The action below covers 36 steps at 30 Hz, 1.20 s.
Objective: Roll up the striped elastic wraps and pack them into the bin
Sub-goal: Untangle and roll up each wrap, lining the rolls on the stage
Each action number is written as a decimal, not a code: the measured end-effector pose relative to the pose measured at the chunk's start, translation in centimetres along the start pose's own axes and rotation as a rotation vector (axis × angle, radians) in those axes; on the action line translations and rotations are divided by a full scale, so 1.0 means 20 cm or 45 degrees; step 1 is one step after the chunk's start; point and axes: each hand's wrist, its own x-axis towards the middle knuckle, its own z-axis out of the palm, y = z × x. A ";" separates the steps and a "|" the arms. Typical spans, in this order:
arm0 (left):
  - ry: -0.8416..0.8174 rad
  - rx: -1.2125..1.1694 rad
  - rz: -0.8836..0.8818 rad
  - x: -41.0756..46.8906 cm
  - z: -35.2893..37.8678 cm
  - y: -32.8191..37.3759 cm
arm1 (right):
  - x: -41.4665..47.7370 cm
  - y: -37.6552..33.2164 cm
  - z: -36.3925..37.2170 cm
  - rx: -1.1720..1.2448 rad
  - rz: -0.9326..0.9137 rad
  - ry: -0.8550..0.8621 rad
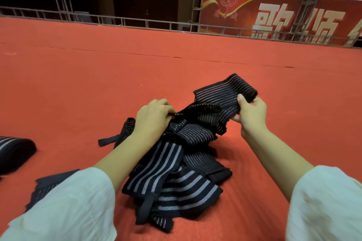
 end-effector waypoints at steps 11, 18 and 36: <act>-0.029 -0.056 -0.139 -0.04 -0.07 0.03 | 0.03 -0.10 -0.25 -0.062 -0.060 -0.057; -0.032 -0.348 0.171 -0.03 -0.15 0.42 | -0.11 -0.10 -0.15 -0.014 0.014 -0.217; 0.384 -0.342 0.474 -0.24 -0.22 0.37 | -0.26 -0.02 -0.20 0.140 0.331 -0.123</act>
